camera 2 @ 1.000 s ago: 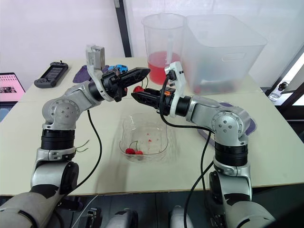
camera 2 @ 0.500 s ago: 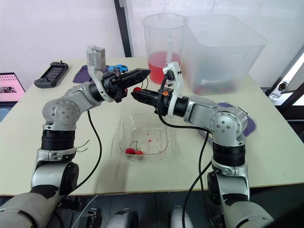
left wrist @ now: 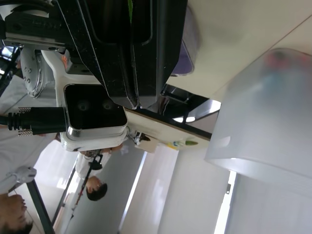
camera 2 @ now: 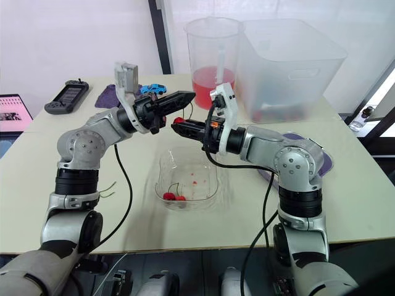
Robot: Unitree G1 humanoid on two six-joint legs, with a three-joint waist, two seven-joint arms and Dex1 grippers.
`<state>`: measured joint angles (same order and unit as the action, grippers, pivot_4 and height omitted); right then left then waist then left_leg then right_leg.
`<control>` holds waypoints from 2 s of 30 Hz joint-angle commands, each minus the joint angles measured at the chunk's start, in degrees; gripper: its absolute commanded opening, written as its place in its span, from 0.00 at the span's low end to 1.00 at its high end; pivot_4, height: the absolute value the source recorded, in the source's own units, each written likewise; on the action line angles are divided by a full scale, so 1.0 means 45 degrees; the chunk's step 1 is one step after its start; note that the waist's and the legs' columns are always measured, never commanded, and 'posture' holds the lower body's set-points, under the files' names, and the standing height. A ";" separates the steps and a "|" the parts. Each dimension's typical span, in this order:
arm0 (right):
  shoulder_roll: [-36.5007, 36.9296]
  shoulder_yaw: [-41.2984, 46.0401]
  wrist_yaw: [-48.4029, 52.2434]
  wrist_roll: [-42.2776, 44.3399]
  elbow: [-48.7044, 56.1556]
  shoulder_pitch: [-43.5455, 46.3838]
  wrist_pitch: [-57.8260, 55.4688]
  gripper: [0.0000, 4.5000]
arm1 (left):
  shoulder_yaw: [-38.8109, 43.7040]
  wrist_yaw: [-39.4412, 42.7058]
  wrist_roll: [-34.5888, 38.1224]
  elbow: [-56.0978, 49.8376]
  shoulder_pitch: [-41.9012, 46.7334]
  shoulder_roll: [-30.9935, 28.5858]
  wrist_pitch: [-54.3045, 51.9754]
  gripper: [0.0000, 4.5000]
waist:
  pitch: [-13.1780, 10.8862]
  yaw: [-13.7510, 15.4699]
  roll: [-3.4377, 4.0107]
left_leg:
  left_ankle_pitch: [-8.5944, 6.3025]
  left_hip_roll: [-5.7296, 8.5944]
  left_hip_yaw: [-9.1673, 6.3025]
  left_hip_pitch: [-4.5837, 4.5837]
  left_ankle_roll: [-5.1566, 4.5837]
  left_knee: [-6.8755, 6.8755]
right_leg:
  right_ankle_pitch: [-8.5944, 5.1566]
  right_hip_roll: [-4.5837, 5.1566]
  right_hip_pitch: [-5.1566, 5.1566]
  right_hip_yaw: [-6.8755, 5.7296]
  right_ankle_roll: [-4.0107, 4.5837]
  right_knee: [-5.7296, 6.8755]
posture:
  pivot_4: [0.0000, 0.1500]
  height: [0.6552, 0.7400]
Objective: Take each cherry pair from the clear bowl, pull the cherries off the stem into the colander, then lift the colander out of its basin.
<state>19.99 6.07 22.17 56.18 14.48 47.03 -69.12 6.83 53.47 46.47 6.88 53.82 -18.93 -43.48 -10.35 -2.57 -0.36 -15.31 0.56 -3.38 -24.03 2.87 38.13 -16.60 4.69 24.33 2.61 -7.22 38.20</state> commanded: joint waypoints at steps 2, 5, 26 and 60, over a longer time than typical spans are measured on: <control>0.0279 -0.0582 -0.0009 -0.0085 0.0246 -0.0501 -0.0722 0.04 | 0.0278 0.0030 0.0208 -0.0431 0.0024 -0.0035 0.0183 0.00 | 0.0000 0.0003 0.0000 | 0.0000 -0.0001 -0.0001 0.0000 0.0000 0.0000 | 0.0000 0.0000 0.0000 0.0000 0.0000 0.0000 | 1.00 0.93; 0.0475 -0.0773 0.0075 -0.0046 0.0528 -0.0771 -0.1053 0.04 | 0.0317 -0.0005 0.0219 -0.0430 0.0002 -0.0058 0.0184 0.00 | 0.0000 0.0005 0.0000 | 0.0000 0.0000 -0.0001 -0.0001 0.0000 0.0000 | 0.0000 0.0003 0.0000 0.0002 0.0000 -0.0001 | 1.00 0.93; 1.2877 -0.0734 0.6735 -0.5387 -0.2594 -0.3222 0.3414 0.04 | 0.0283 0.0514 -0.0940 -0.0512 -0.1087 -0.2209 0.0775 0.00 | -0.0003 0.0016 0.0000 | -0.0049 -0.0006 0.0062 0.0006 -0.0087 0.0000 | -0.0001 -0.0007 -0.0007 0.0012 -0.0001 -0.0024 | 1.00 0.93; 0.7575 -0.1849 1.0709 -0.2499 -0.0742 0.1728 0.3142 1.00 | 0.3918 -0.3344 0.0928 -0.5281 -0.8050 -0.4475 -0.3649 0.00 | -0.0009 0.0389 0.0004 | -0.0048 -0.0025 0.0004 -0.0003 -0.0086 0.0015 | 0.0000 0.0013 0.0000 0.0009 0.0000 -0.0011 | 1.00 0.93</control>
<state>53.67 -3.40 69.49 45.12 9.97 52.72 -55.85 21.76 40.18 49.52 -14.93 19.05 -39.01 -59.40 -10.39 -0.82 -0.34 -15.53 0.45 -3.37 -24.04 2.48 38.21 -16.60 4.74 24.33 2.65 -7.22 38.14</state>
